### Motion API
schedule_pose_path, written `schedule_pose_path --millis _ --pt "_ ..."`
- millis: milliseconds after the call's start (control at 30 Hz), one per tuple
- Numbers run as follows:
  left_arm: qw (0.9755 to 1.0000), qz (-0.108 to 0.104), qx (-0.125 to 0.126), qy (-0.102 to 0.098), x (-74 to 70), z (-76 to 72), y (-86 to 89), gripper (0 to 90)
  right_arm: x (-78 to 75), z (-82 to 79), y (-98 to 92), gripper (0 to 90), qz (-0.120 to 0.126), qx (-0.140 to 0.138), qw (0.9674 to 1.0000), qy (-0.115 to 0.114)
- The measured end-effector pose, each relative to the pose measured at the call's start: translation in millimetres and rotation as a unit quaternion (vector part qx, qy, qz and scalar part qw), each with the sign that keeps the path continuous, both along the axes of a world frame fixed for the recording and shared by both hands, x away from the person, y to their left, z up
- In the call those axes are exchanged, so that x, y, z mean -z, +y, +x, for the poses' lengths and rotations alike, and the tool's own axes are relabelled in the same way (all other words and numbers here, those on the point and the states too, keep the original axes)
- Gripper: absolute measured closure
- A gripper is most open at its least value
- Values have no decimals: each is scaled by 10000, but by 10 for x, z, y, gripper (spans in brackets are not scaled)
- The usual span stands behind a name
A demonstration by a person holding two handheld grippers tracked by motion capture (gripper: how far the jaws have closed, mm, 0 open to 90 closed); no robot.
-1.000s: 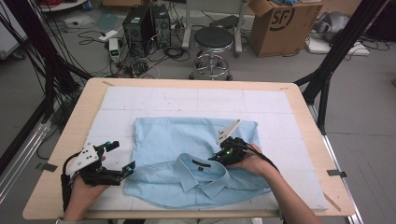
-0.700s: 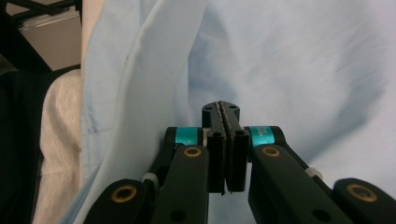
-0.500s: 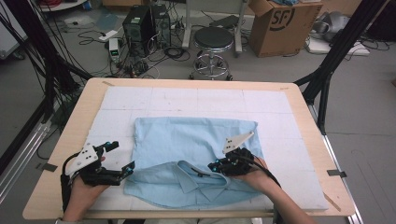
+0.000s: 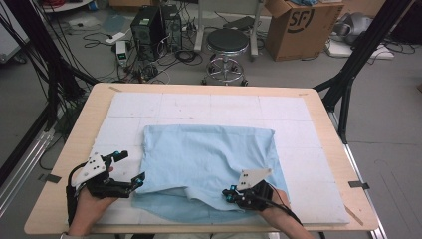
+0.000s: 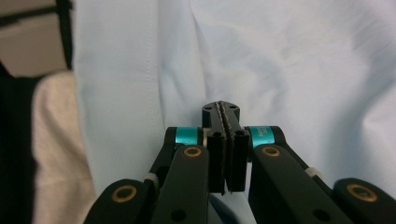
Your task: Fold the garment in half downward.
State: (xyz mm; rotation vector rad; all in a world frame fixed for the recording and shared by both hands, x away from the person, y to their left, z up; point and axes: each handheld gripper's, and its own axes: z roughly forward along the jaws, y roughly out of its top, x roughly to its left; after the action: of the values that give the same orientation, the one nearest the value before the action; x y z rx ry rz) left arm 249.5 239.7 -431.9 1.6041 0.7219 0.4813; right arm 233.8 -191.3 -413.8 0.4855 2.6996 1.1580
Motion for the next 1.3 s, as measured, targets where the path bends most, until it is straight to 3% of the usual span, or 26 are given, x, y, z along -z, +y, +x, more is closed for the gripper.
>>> schedule_pose_path --millis 167,267,400,533,633,700,833,967,1167,1300 --pt "10000 -8 -12 14 1 1 3 17 100 -149 60 892 -260 -38 9983 -529" --pt "10000 -8 -2 4 -3 -1 0 17 171 -210 84 892 -331 -3 9972 -673" --pt "10000 -21 -25 -23 -13 -1 8 17 144 -256 78 892 -191 114 9969 -758" --pt "10000 -28 -57 -25 -17 1 24 17 -5 -280 185 892 171 124 9963 -829" --pt "10000 -41 -67 -30 -18 1 28 17 -80 -279 360 892 391 -31 9967 -716" --pt "10000 -41 -49 -27 -16 3 32 17 -95 -268 478 892 414 -106 9965 -724" --pt "10000 -38 -48 0 -3 7 27 17 -55 -229 640 892 563 -10 9973 -471" --pt "10000 -30 -31 27 3 10 25 17 35 -303 812 892 264 -179 9976 -612" --pt "10000 -35 -34 0 -5 4 32 17 249 -356 949 894 -314 -377 9948 -896" --pt "10000 -20 -46 -4 -5 1 40 17 277 -360 898 894 -156 -351 9945 -979"
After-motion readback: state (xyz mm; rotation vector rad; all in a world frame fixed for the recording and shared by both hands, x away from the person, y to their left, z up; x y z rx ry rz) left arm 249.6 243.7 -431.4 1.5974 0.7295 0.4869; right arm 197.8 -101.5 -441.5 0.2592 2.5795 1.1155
